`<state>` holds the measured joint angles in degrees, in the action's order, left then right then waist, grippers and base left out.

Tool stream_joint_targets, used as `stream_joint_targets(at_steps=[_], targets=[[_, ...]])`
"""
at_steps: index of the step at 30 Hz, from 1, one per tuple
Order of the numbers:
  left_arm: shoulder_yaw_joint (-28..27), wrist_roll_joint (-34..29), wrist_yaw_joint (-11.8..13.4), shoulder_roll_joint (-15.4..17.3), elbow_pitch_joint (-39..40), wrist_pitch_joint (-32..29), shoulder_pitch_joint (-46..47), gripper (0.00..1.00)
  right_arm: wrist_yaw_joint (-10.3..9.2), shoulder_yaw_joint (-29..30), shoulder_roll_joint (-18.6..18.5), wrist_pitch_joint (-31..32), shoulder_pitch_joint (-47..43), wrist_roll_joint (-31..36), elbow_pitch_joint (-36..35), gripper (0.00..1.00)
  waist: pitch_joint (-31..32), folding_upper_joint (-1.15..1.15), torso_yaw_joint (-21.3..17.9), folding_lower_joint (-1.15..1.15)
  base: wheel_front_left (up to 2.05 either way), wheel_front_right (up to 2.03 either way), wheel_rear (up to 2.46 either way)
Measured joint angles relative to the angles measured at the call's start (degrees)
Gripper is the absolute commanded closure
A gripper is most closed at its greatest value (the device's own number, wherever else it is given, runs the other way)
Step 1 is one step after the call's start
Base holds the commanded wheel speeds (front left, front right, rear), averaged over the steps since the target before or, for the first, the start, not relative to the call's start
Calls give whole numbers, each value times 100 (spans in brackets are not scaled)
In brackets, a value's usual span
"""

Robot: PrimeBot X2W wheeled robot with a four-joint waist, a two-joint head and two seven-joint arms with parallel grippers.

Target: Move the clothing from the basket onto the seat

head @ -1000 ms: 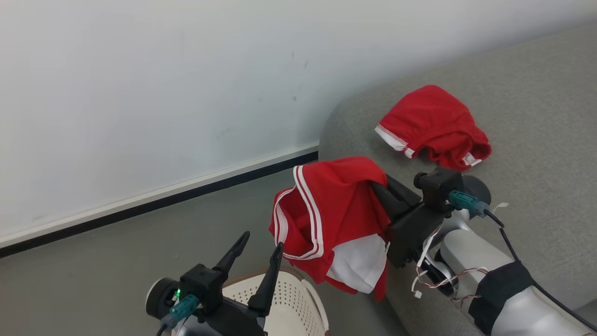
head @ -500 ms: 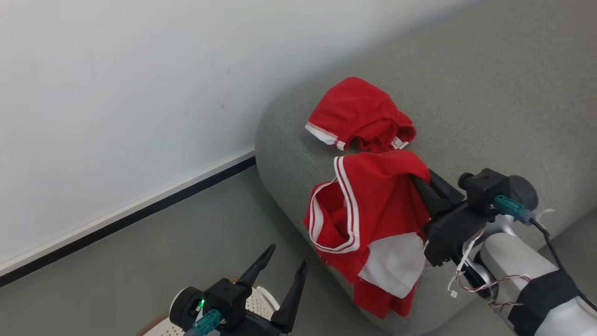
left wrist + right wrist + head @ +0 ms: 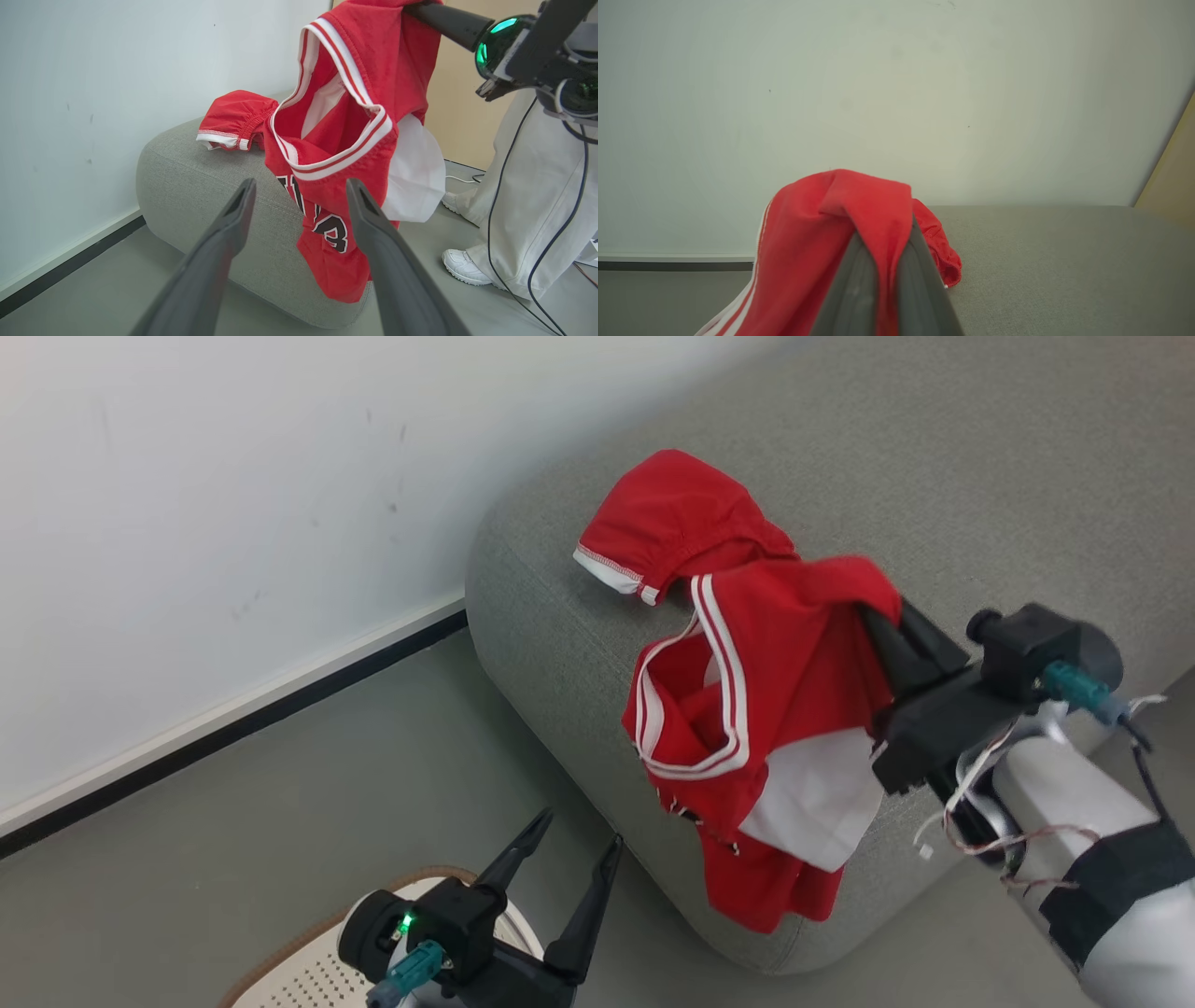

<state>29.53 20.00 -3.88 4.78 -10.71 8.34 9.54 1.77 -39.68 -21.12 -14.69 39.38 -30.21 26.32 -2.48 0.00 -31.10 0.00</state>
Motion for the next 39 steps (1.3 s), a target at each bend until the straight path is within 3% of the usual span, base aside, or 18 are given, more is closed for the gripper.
stream_joint_targets(at_steps=[8,21,28,39], targets=[[-81,-74,99,107,275,-44,84,0,134,515,-107,0,1106,-216,360,100,-291,0,95,1,0,0,0],[-205,-286,287,175,991,-154,443,0,201,1329,-984,210,3011,-313,1001,100,-1001,0,685,2,0,0,0],[-216,-399,285,330,1371,-303,700,0,177,1669,-1469,360,3544,-374,1402,100,-1501,0,1080,2,0,0,0],[-326,-616,294,430,1869,-524,1230,0,-3,1859,-1637,508,4145,-376,1758,100,-2437,1,1533,2,0,0,0]])
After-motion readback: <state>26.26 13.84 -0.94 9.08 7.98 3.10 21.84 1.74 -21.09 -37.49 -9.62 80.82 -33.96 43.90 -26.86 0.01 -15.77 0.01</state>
